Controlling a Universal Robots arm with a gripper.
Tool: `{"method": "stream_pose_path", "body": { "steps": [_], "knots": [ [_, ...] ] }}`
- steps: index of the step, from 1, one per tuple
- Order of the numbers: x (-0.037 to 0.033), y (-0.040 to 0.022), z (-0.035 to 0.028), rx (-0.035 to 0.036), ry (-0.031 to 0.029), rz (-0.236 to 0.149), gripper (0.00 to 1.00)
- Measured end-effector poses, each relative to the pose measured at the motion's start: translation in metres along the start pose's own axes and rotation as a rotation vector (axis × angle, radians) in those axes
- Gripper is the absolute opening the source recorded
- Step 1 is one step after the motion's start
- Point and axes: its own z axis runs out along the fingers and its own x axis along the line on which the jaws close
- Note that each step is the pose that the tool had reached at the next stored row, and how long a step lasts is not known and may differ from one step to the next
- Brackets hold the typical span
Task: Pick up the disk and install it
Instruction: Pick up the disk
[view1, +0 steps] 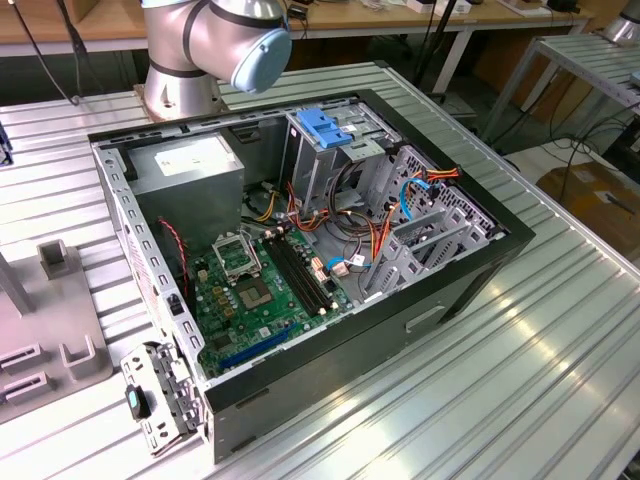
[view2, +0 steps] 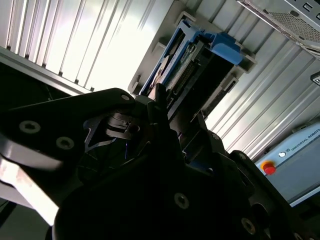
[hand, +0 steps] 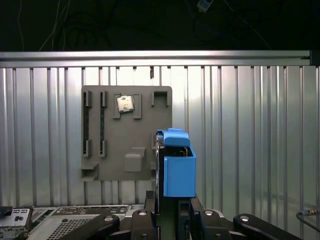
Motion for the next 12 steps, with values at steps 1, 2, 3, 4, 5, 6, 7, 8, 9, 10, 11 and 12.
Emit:
{"method": "stream_pose_path", "body": {
  "steps": [1,2,3,4,5,6,7,8,9,10,11,12],
  "knots": [
    [0.0000,-0.0012,0.0000,0.0000,0.0000,0.000,0.35],
    [-0.0001,-0.0029,0.0000,0.0000,0.0000,0.000,0.35],
    [-0.0001,-0.0044,0.0000,0.0000,0.0000,0.000,0.35],
    [-0.0001,-0.0065,0.0000,0.0001,0.0000,0.000,0.35],
    [-0.0002,-0.0080,0.0001,0.0001,0.0000,0.000,0.35],
    [-0.0002,-0.0104,0.0001,0.0001,-0.0001,0.000,0.35],
    [-0.0002,-0.0121,0.0001,0.0001,0.0000,0.000,0.35],
    [-0.0003,-0.0136,0.0001,0.0001,0.0000,0.000,0.35],
    [-0.0003,-0.0149,0.0001,0.0001,0.0000,0.000,0.35],
    [-0.0003,-0.0164,0.0001,0.0001,-0.0001,0.000,0.35],
    [-0.0004,-0.0186,0.0001,0.0001,-0.0001,0.000,0.35],
    [-0.0004,-0.0204,0.0001,0.0000,0.0000,0.000,0.35]
  ]
}}
